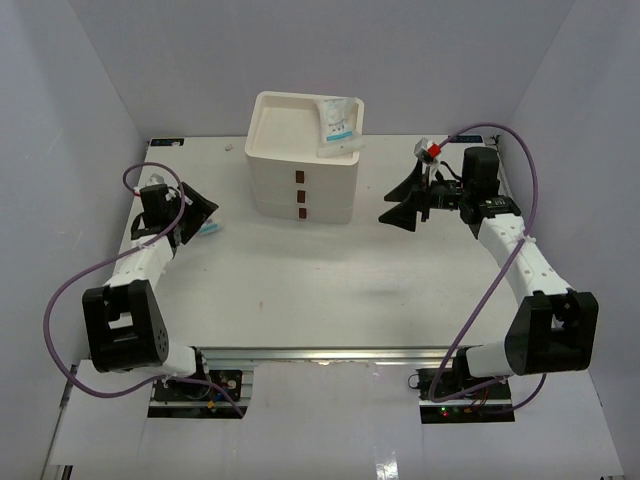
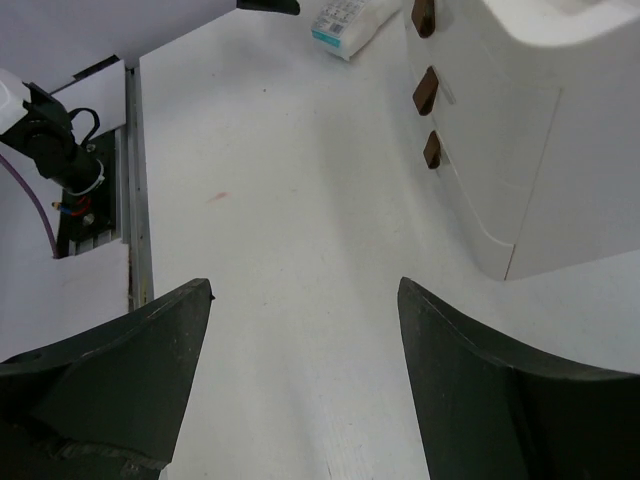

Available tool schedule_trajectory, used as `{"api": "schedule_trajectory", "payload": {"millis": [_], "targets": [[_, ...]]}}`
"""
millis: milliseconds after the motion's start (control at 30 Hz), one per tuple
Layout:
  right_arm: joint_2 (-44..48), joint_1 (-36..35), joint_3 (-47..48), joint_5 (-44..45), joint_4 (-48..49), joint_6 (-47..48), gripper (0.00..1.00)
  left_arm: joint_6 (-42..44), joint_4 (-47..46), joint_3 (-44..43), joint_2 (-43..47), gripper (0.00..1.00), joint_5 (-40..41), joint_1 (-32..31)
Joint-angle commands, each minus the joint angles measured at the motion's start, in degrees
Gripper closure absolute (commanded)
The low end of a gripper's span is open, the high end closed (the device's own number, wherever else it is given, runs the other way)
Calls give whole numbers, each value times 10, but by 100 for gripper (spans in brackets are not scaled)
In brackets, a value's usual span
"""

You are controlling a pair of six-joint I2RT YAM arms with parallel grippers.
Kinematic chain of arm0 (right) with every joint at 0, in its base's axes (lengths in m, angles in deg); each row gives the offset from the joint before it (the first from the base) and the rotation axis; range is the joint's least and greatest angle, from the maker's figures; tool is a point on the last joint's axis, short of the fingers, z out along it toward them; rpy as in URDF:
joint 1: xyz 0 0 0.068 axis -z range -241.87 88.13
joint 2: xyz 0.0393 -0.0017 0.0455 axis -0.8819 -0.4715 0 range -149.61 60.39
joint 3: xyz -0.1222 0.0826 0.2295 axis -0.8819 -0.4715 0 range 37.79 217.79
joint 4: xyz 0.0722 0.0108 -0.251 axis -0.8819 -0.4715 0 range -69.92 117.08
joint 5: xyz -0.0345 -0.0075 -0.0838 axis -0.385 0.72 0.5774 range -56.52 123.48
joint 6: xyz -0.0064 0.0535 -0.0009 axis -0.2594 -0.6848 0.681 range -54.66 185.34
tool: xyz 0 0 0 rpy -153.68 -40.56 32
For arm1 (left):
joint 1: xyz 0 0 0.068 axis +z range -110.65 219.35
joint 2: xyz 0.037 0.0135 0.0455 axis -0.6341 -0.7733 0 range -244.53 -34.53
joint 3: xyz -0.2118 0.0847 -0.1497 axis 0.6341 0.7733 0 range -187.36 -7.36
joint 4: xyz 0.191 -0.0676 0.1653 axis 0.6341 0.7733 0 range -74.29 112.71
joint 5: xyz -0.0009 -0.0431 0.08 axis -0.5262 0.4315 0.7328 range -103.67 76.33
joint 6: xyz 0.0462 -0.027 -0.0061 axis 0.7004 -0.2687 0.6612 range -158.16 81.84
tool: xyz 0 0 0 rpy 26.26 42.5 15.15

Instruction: Organize the makeup

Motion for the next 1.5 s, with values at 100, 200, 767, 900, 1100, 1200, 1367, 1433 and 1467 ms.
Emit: {"api": "schedule_trajectory", "payload": {"millis": [100,200,767,900,1100,1200,1367,1433,1467], "targets": [[12,54,-17,-112,17,20,18,29,56,-118,-83,11,88,7],[17,56,-23,-103,18,23,18,30,87,-150,-120,11,150,8],[4,59,-29,-105,18,14,17,33,99,-216,-264,62,128,10],[6,59,-29,-105,18,13,17,27,96,-199,-221,85,130,10],[6,60,-30,-105,18,13,17,36,75,-154,-82,92,133,10],[7,60,-30,-104,18,13,17,47,54,-144,10,94,115,3],[4,60,-30,-99,17,13,17,76,-2,-162,70,95,-7,-22],[5,61,-30,-97,15,14,17,83,-52,-172,69,94,-78,-40],[5,61,-31,-94,14,15,17,89,-56,-186,60,94,-108,-50]]}}
